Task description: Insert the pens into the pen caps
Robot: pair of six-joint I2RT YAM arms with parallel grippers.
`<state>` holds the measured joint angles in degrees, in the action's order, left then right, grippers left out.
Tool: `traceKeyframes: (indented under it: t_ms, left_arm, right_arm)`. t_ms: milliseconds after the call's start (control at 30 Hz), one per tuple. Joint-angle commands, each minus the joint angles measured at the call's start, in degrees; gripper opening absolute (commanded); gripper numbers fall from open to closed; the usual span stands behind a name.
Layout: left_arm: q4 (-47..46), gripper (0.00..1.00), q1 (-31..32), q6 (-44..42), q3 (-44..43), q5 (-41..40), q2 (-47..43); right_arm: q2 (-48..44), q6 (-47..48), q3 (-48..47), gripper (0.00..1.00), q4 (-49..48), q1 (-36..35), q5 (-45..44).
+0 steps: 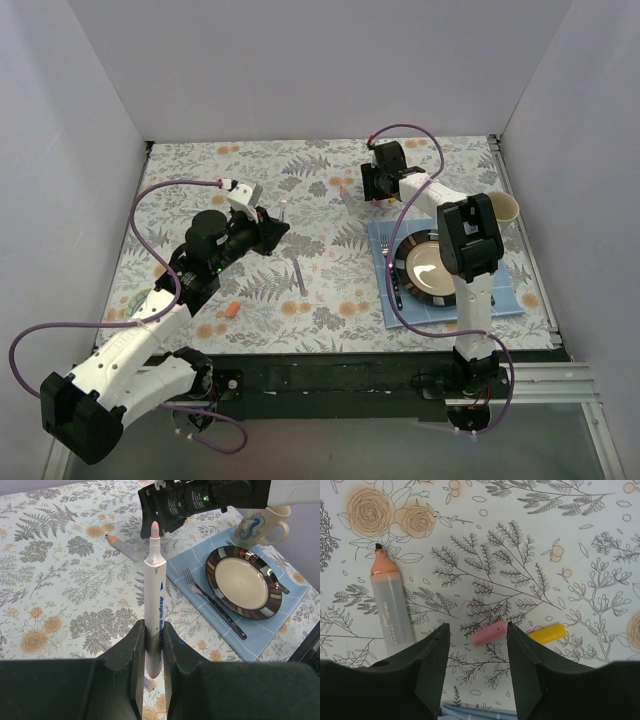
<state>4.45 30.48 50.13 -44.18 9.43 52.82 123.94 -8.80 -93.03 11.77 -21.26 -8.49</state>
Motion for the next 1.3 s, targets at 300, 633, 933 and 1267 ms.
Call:
traceKeyframes:
  t_ms: [300,633,933,1267]
  left_arm:
    - [-1.02,0.0,0.02,0.14,0.59,-2.84,0.18]
    - [-1.02,0.0,0.02,0.06,0.5,-2.66,0.88]
    - [-0.84,0.0,0.02,0.06,0.5,-3.1,0.71]
    - [-0.84,0.0,-0.07,0.14,0.59,-3.81,-0.7]
  right_arm:
    - [3.94,18.89,-5.67,0.59,1.06,1.04,7.17]
    - [4.82,22.24,-4.35,0.58,3.79,1.83,9.46]
    - [4.64,20.66,-4.08,0.5,6.16,2.18,9.46]
    - [2.98,20.75,-2.24,0.54,8.79,3.41,12.0]
